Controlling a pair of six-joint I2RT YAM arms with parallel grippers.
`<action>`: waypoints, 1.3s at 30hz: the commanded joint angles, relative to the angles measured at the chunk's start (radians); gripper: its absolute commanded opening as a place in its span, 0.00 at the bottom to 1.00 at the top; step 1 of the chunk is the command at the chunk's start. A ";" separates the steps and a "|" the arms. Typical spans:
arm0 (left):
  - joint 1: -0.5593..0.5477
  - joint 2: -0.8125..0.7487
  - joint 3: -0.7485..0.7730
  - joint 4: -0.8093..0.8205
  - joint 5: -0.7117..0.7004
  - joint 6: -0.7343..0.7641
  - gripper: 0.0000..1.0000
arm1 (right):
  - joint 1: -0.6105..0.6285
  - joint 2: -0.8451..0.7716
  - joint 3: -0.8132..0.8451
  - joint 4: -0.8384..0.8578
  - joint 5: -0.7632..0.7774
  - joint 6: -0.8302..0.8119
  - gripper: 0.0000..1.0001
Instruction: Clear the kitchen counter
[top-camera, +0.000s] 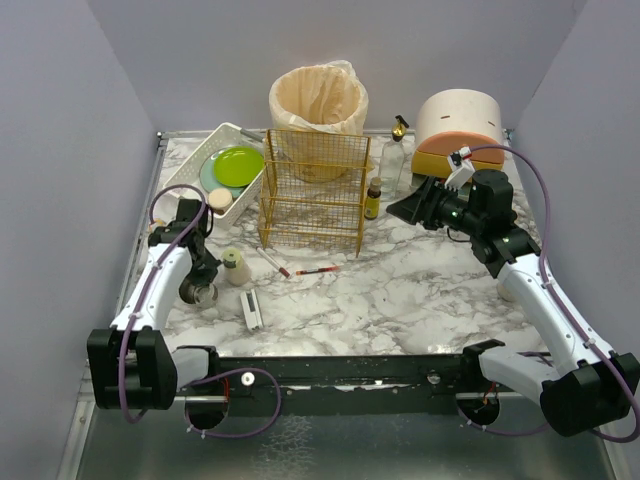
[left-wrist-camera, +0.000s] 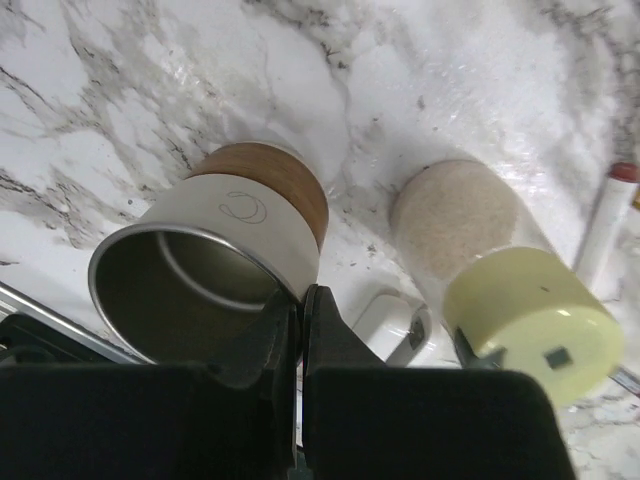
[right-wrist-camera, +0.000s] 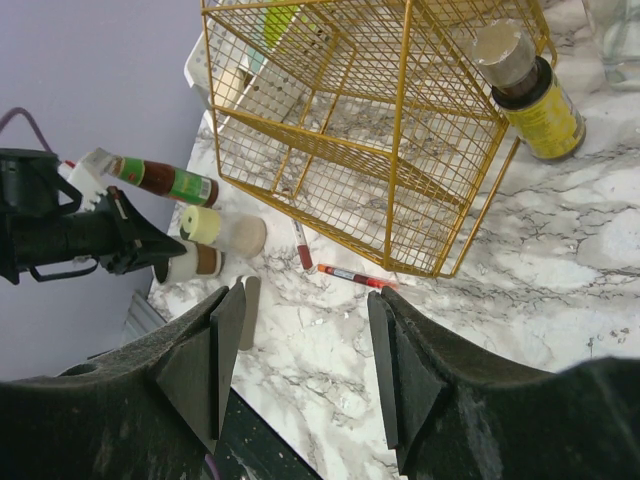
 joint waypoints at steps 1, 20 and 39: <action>0.004 -0.088 0.152 -0.074 -0.024 -0.019 0.00 | 0.005 0.003 0.008 0.000 0.015 -0.013 0.60; 0.004 -0.140 0.739 0.153 0.528 -0.093 0.00 | 0.005 -0.035 0.047 0.169 -0.061 0.056 0.71; -0.379 -0.013 0.488 1.083 0.756 -0.245 0.00 | 0.029 0.006 -0.017 0.762 -0.120 0.494 1.00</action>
